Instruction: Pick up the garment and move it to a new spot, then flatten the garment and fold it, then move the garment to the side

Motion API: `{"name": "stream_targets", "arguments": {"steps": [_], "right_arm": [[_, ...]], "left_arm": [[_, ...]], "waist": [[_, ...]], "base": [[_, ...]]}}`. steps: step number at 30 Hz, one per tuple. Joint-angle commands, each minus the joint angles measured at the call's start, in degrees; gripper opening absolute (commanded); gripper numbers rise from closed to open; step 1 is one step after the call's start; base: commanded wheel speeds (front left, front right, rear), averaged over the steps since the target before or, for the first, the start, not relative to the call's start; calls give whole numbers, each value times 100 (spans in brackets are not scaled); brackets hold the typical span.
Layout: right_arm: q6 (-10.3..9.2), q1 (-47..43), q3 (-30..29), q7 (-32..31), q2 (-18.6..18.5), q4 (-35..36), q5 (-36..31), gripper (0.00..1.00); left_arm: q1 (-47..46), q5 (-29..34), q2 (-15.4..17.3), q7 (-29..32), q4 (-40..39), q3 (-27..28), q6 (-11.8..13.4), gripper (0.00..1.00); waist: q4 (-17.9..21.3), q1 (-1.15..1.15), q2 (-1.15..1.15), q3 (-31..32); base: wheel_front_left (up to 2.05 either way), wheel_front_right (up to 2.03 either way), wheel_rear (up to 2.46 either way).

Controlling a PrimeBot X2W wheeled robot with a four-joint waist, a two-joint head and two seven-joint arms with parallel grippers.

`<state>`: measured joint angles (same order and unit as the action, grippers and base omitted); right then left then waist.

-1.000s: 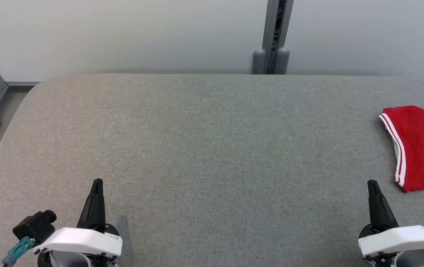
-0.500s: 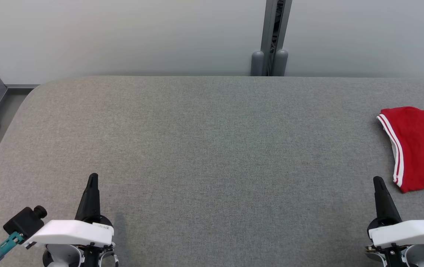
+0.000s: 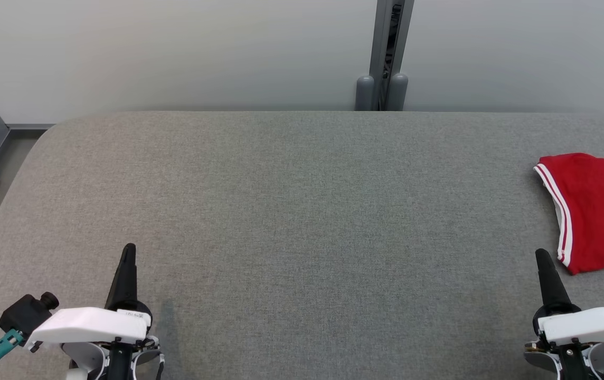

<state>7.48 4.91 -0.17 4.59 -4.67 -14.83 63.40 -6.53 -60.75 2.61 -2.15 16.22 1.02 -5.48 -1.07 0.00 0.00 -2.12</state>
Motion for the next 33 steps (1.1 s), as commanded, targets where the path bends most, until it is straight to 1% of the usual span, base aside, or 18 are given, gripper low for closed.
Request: {"name": "stream_targets", "arguments": {"steps": [1, 10, 33], "right_arm": [[2, 131, -48, -41, -68, 40, 186, 0], [2, 190, -94, -166, -94, -2, 725, 0], [2, 301, -212, -418, -153, -99, 1860, 0]], "left_arm": [[-200, -169, 38, 37, -27, 51, -35, 0], [-282, -676, 41, 176, 49, 112, -68, 0], [-445, -1763, 49, 484, 216, 247, -131, 0]], "waist": [[2, 0, 0, 5], [17, 0, 0, 33], [51, 0, 0, 101]], "base": [[0, 0, 0], [0, 0, 0], [0, 0, 0]]}}
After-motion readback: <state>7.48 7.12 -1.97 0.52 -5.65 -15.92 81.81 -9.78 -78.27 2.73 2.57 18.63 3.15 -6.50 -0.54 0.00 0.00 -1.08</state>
